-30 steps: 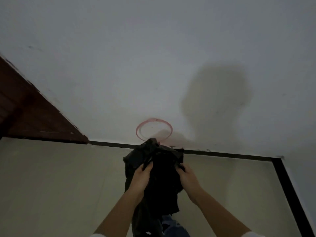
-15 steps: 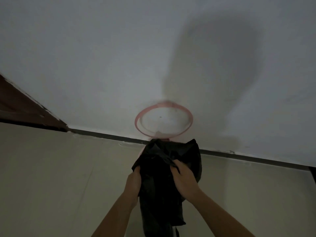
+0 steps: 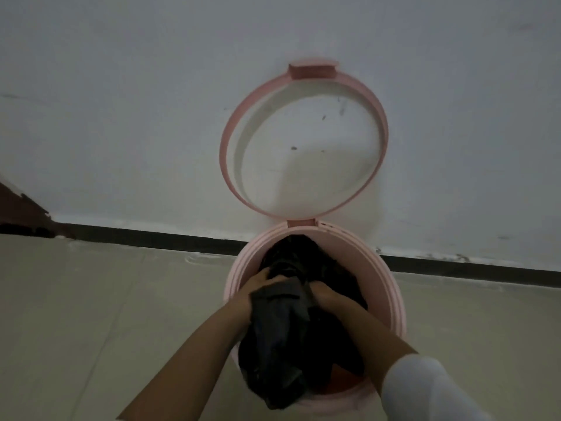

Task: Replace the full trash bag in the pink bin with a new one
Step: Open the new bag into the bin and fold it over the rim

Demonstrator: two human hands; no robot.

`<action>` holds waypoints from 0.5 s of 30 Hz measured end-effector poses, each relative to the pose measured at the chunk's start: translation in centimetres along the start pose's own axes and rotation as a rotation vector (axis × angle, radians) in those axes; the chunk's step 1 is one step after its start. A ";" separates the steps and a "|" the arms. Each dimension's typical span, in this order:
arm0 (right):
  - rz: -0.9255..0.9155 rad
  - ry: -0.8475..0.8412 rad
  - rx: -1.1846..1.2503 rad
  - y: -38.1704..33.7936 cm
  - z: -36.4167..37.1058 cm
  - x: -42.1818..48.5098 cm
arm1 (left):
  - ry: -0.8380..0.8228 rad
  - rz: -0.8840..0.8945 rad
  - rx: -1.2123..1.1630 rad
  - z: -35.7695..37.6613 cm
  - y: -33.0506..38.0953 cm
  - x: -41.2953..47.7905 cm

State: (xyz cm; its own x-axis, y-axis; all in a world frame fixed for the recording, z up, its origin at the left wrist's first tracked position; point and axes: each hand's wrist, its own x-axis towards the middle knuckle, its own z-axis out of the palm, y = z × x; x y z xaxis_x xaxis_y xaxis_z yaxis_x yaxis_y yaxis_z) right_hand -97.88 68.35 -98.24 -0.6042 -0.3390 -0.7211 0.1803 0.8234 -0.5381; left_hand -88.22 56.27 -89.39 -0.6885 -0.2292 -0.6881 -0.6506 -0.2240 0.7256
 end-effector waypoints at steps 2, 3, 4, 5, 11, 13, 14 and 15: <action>-0.049 -0.017 -0.085 -0.3 -0.7 -0.7 | -0.106 0.124 0.152 0.1 -0.5 1.7; -0.057 -0.030 -0.063 -0.2 -1.2 -1.0 | -0.139 0.181 0.263 -0.1 -0.5 1.6; -0.084 -0.048 -0.078 0.1 -1.4 -0.9 | -0.159 0.247 0.362 -0.2 -0.4 1.2; -0.094 -0.053 -0.123 -0.1 -1.8 -1.7 | -0.135 0.298 0.454 -0.3 -0.3 1.1; -0.191 0.099 0.082 0.0 -6.4 -7.3 | 0.107 0.634 0.616 -2.5 0.0 -0.3; -0.212 0.213 0.322 0.3 -8.3 -8.4 | 0.151 0.685 0.637 -3.7 0.6 -0.2; -0.233 0.261 0.432 0.5 -9.1 -8.8 | 0.132 0.716 0.621 -4.3 1.1 -0.2; -0.253 0.299 0.512 0.7 -9.8 -9.1 | 0.105 0.751 0.589 -4.9 1.4 0.1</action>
State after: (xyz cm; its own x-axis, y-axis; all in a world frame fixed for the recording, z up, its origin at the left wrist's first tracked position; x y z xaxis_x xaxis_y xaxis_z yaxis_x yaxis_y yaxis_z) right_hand -99.90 76.45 -87.79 -0.8536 -0.2919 -0.4315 0.3065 0.3884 -0.8690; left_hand -87.64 51.26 -88.50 -0.9776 -0.2096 -0.0182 -0.1275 0.5212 0.8439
